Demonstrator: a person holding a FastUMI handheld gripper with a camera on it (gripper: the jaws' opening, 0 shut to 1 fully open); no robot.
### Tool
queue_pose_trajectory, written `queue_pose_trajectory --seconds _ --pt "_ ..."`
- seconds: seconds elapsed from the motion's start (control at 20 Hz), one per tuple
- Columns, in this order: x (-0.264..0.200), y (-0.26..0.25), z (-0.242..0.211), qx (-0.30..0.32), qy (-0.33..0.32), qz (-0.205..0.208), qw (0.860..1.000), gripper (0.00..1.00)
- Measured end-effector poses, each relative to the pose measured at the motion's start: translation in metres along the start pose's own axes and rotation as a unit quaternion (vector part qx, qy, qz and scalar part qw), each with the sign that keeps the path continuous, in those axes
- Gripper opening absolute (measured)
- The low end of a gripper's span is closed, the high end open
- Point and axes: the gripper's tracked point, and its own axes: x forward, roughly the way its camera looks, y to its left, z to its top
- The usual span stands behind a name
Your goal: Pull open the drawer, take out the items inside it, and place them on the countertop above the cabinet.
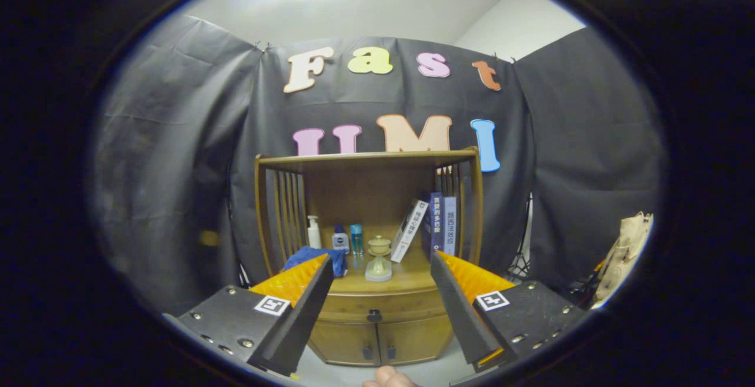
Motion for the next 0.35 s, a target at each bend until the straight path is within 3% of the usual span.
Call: queue_pose_trajectory --seconds 0.35 --pt "0.0 -0.012 -0.008 0.004 0.012 -0.008 1.0 0.99"
